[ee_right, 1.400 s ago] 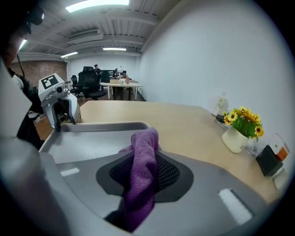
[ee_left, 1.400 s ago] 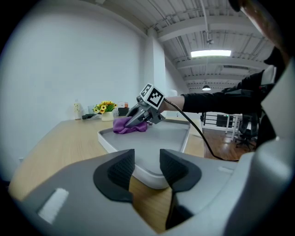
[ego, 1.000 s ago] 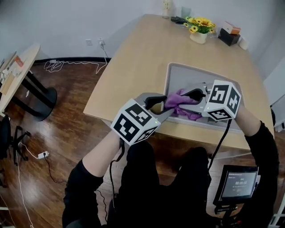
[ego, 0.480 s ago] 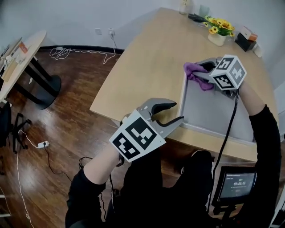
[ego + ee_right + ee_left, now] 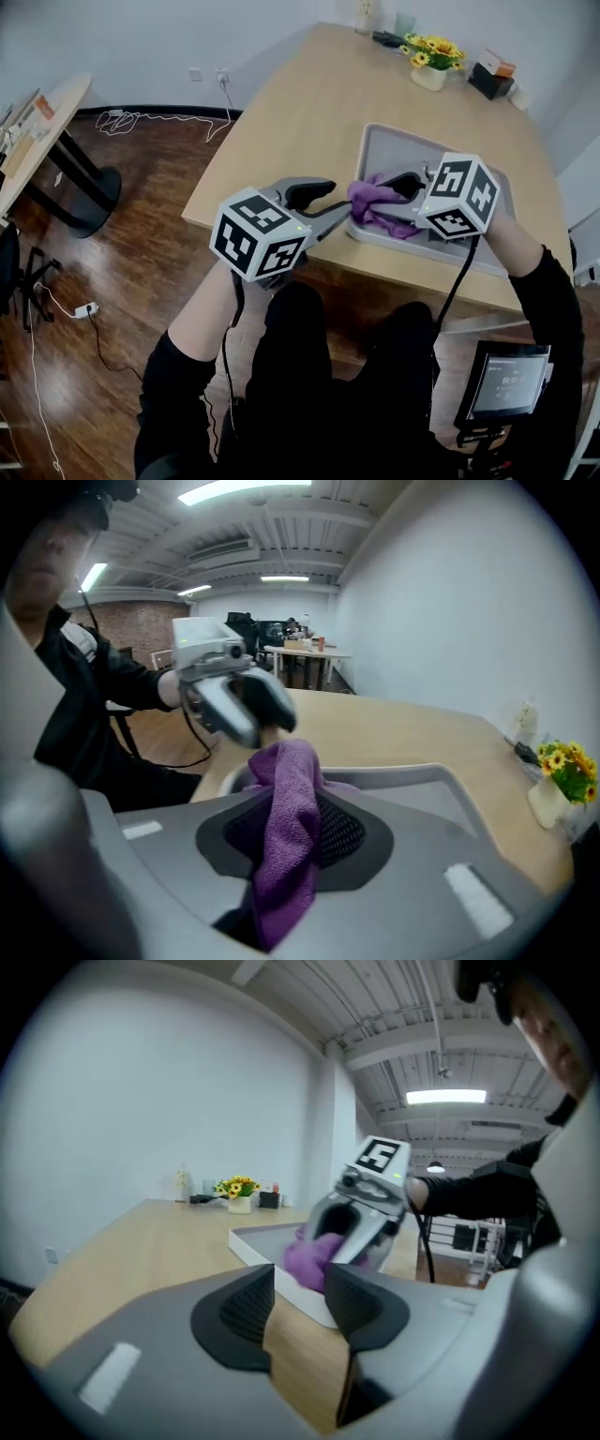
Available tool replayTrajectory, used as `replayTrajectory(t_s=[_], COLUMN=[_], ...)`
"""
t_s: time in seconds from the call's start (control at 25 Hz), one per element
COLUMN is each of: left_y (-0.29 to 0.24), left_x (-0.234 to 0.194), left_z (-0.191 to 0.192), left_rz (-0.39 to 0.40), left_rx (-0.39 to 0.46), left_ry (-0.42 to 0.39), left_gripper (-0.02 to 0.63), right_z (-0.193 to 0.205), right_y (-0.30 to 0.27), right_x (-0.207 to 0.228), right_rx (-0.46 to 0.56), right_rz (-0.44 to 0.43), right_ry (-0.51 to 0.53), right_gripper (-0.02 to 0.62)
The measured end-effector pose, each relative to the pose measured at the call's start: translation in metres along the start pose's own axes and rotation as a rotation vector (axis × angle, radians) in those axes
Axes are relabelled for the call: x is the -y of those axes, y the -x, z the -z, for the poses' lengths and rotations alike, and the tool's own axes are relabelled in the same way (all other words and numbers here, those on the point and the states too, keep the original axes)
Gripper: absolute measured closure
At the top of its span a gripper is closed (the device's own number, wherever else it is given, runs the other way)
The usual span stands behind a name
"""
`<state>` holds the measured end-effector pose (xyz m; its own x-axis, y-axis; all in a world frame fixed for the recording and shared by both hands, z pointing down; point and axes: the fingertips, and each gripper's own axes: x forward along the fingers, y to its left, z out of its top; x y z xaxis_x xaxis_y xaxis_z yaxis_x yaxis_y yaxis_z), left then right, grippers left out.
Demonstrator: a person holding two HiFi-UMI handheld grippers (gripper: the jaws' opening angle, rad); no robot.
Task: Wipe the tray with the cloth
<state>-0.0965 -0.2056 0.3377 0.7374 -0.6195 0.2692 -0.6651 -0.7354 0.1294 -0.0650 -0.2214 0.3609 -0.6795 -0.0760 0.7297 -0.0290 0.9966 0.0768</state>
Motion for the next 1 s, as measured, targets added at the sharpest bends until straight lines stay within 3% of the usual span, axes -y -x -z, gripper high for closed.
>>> replayTrajectory(t_s=[0.12, 0.2, 0.4, 0.68, 0.84, 1.0], left_y=[0.007, -0.001, -0.03, -0.043, -0.044, -0.048], left_x=[-0.011, -0.014, -0.011, -0.006, -0.001, 0.004], left_z=[-0.021, -0.031, -0.023, -0.003, 0.0, -0.002], left_rz=[-0.055, -0.085, -0.121, -0.084, -0.054, -0.046], left_rx=[0.11, 0.119, -0.009, -0.115, -0.135, -0.132], left_ry=[0.131, 0.147, 0.058, -0.044, -0.068, -0.071], left_gripper=[0.457, 0.457, 0.457, 0.457, 0.459, 0.459], right_z=[0.001, 0.008, 0.053, 0.151, 0.205, 0.225], right_y=[0.008, 0.014, 0.05, 0.14, 0.192, 0.22], right_x=[-0.029, -0.023, -0.014, -0.005, 0.006, 0.019], right_rx=[0.016, 0.013, -0.012, -0.126, -0.163, -0.09], right_rz=[0.009, 0.037, 0.068, 0.174, 0.257, 0.279], right_ry=[0.022, 0.002, -0.133, -0.27, -0.334, -0.411], right_gripper=[0.5, 0.5, 0.499, 0.499, 0.497, 0.495])
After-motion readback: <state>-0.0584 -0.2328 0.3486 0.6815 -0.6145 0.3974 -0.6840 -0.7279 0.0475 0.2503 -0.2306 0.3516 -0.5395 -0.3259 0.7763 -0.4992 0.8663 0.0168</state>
